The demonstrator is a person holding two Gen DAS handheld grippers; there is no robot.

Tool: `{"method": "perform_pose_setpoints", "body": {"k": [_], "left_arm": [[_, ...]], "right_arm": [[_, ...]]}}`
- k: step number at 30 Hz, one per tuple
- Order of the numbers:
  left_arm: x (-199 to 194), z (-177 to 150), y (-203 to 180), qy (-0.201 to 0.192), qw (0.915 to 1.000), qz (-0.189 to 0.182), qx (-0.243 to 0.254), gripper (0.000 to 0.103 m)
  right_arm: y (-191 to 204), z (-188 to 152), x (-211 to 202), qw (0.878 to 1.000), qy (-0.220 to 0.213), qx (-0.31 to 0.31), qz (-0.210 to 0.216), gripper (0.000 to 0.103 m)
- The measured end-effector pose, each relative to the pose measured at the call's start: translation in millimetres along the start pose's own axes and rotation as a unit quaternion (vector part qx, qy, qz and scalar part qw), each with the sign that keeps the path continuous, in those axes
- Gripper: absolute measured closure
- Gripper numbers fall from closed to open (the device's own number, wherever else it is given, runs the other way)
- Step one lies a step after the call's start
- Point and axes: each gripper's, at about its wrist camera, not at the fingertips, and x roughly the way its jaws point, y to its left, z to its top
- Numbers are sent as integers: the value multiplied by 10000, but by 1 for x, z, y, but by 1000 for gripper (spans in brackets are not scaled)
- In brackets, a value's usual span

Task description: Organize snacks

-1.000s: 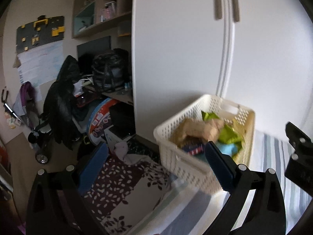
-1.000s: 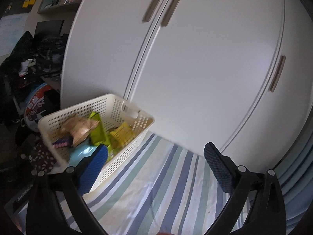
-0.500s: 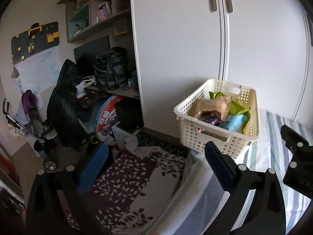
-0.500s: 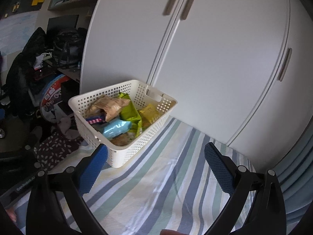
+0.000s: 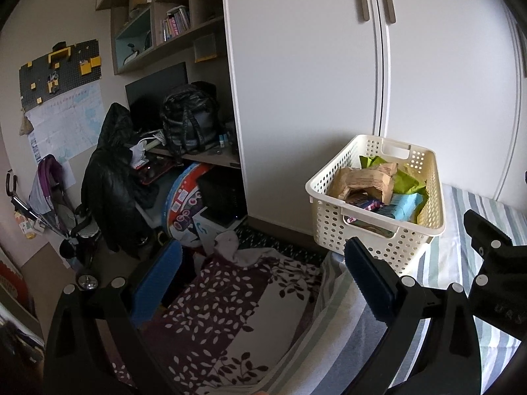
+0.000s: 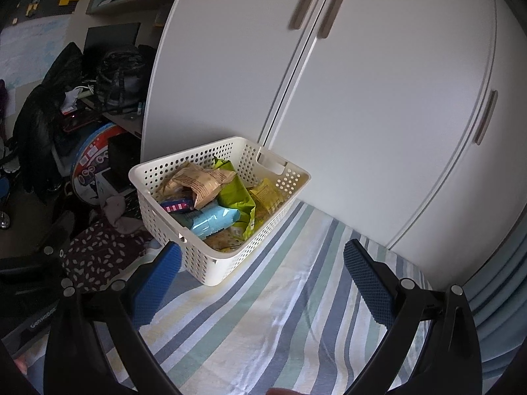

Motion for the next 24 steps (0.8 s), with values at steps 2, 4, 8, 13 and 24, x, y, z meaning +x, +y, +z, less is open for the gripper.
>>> {"method": "perform_pose_setpoints", "body": {"k": [2,4,8,13,24], "left_arm": [[0,0,0,-4,10000,7,-12,3],[1,1,-1,-7,10000,-2,-11,3],[3,0,-2,8,10000,-11,-6,3],[4,0,-3,12,10000,-8,1,3],[6,-2,-4,2,10000,38,53,3]], "right_arm": [[1,1,2,10000,12,3,-2,5],[1,0,4,10000,8,-17,2,5],[3,1,6,10000,19,-31,-46,5],[0,0,10,10000,57,0,-48,5],[-1,1,20,9999,129,7,-40,5]]}}
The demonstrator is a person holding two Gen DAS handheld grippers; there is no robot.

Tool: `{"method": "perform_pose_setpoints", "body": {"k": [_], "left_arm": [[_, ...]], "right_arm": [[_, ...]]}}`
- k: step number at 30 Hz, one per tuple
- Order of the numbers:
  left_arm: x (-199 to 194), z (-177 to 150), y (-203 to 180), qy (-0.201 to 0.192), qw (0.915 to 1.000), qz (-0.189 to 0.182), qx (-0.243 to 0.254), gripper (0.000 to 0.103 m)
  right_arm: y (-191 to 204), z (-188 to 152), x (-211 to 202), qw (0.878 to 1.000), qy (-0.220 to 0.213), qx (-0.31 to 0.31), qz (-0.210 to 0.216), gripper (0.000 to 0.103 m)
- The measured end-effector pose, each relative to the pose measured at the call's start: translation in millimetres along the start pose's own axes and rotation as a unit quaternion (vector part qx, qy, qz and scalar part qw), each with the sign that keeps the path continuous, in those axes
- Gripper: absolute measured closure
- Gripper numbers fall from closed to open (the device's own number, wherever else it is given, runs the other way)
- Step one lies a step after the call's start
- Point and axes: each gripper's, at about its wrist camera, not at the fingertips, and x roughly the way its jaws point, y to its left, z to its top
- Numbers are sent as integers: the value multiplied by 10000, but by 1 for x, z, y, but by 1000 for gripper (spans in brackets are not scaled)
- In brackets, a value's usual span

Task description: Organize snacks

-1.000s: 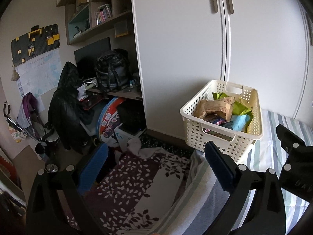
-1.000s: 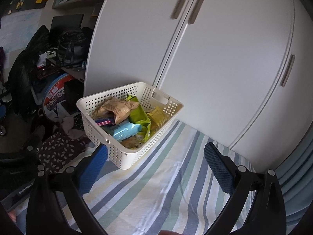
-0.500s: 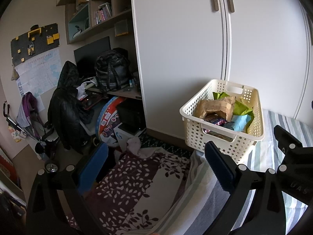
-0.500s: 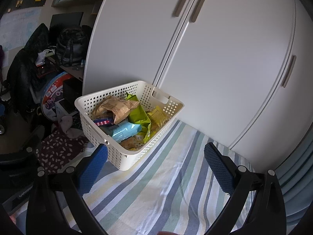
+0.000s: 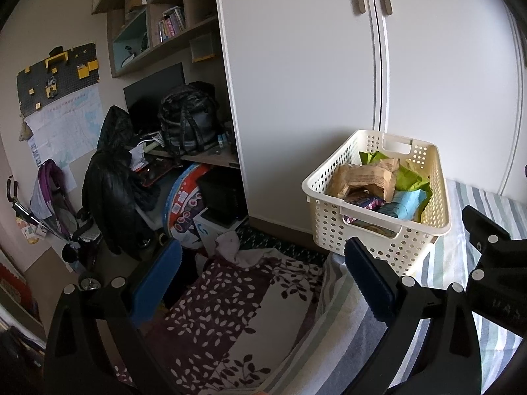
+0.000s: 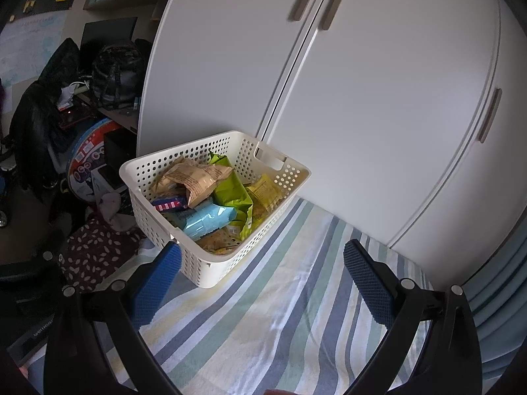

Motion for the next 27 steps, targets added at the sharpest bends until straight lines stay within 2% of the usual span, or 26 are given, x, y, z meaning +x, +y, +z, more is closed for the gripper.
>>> {"method": "perform_pose_setpoints", "body": {"k": [21,27], "left_arm": [[10,-2,-3,34,9999,22,121,3],[9,-1,-3,42,9998,-71,174,3]], "right_arm": [[-5,1,19,9997,142,166,72,5],[-17,-3,20,9991,279,322,74,5]]}}
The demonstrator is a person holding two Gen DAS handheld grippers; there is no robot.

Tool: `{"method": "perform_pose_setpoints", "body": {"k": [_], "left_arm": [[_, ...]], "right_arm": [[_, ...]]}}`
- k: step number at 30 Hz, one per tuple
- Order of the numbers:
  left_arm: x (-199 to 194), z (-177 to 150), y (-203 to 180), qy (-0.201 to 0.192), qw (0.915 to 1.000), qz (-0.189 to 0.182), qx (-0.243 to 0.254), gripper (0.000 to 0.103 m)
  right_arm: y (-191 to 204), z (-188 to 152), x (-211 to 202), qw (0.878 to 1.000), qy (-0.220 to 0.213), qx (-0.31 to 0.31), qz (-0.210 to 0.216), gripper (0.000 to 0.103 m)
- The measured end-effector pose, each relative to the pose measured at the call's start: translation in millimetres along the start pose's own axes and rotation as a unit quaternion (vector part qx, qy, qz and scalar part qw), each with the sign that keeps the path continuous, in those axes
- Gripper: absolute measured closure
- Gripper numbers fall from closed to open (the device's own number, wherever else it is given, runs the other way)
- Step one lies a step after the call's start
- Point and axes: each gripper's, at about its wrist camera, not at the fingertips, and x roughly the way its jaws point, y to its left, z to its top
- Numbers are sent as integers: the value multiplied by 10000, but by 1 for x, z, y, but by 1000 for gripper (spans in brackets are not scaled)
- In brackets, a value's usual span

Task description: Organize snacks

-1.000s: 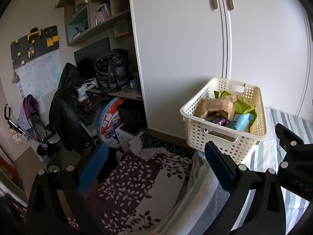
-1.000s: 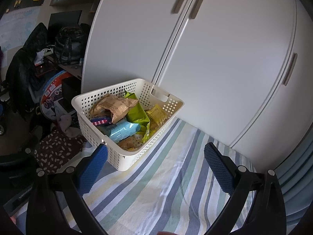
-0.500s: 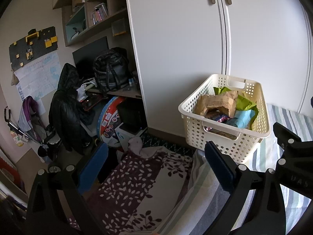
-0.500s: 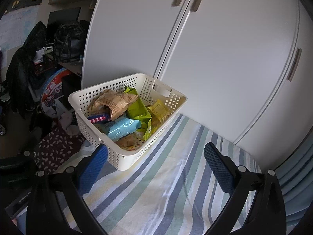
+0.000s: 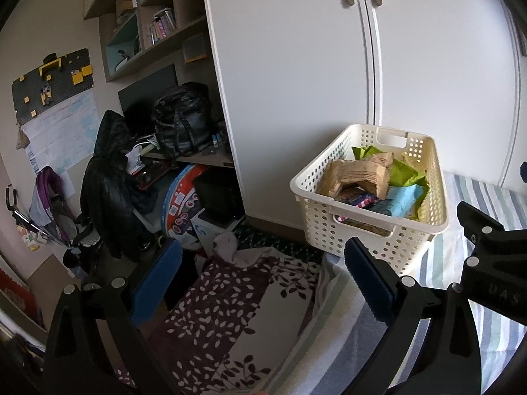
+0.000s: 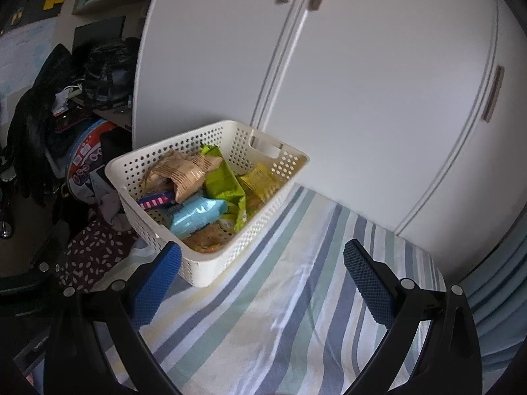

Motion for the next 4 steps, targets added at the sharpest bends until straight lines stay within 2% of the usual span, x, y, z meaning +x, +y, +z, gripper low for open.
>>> {"method": "perform_pose_setpoints", "body": {"k": [4], "left_arm": [[-7,0,-5,7,9998,-174,50,3]], "right_arm": [[-20,-14,-7,9998,83,163,-95,5]]}}
